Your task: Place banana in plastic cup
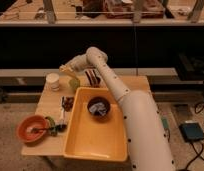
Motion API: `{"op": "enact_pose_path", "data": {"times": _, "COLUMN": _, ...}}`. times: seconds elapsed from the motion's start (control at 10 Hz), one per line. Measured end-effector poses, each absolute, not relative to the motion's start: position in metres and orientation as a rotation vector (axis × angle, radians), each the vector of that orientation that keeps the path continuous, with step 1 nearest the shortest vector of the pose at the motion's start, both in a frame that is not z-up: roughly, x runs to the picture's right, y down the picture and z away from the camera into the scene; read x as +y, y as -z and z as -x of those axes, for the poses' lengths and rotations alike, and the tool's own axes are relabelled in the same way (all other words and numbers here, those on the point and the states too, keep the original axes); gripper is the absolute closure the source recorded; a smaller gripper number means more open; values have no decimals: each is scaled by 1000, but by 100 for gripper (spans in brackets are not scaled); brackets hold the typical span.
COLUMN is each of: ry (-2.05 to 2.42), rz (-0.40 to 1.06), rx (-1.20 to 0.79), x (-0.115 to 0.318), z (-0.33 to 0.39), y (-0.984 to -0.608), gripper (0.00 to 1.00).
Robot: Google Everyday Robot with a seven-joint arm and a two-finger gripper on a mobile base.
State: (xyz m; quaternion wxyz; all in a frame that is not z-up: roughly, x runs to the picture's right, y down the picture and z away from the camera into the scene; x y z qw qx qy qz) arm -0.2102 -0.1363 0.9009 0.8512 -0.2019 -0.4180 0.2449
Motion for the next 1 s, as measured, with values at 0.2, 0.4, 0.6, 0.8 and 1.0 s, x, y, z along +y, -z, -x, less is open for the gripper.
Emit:
{"op": "enact_pose_path", "data": {"times": 0.2, "ry": -509, "rz": 425, "rx": -880, "x": -136, "z": 209, "y": -901, "gripper": 36}}
{"op": "enact_pose_path", "data": {"times": 0.4, "ry": -501, "rz": 424, "rx": -881, "x": -136, "z": 210, "y": -900, "gripper": 21}}
{"op": "enact_pose_path", "data": {"times": 0.6, "ry": -495, "rz": 425, "rx": -882, "x": -135, "z": 212, "y": -899, "gripper": 20}}
{"op": "enact_pose_path", "data": {"times": 0.8, "ry": -488, "rz": 415, "rx": -876, "x": -134, "z": 213, "y": -899, "gripper": 20}}
{"op": "enact_pose_path", "data": {"times": 1.0, "ry": -487, "rz": 396, "rx": -855, "x": -133, "z": 209, "y": -899, "gripper": 20}}
